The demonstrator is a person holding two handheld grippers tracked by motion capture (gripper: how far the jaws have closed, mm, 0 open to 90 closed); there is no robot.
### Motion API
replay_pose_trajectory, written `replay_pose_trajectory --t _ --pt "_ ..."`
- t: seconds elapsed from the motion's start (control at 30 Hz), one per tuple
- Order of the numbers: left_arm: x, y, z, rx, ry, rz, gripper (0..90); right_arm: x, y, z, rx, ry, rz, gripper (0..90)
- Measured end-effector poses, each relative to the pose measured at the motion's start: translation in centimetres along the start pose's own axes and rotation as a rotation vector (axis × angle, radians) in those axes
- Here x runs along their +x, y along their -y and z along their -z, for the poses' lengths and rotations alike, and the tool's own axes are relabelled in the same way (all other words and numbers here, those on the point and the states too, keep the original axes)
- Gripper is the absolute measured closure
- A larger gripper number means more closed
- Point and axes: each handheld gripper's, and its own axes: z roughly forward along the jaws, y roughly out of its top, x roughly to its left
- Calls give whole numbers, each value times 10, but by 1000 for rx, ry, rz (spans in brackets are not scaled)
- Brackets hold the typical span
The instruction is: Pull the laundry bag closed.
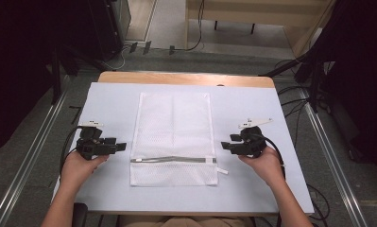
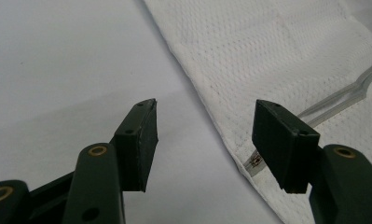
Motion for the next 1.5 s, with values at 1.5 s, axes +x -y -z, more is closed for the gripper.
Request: replay_pose_trajectory --t 1.5 --pt "0 -1 1 -3 4 -9 405 89 -54 -49 35 -170 194 548"
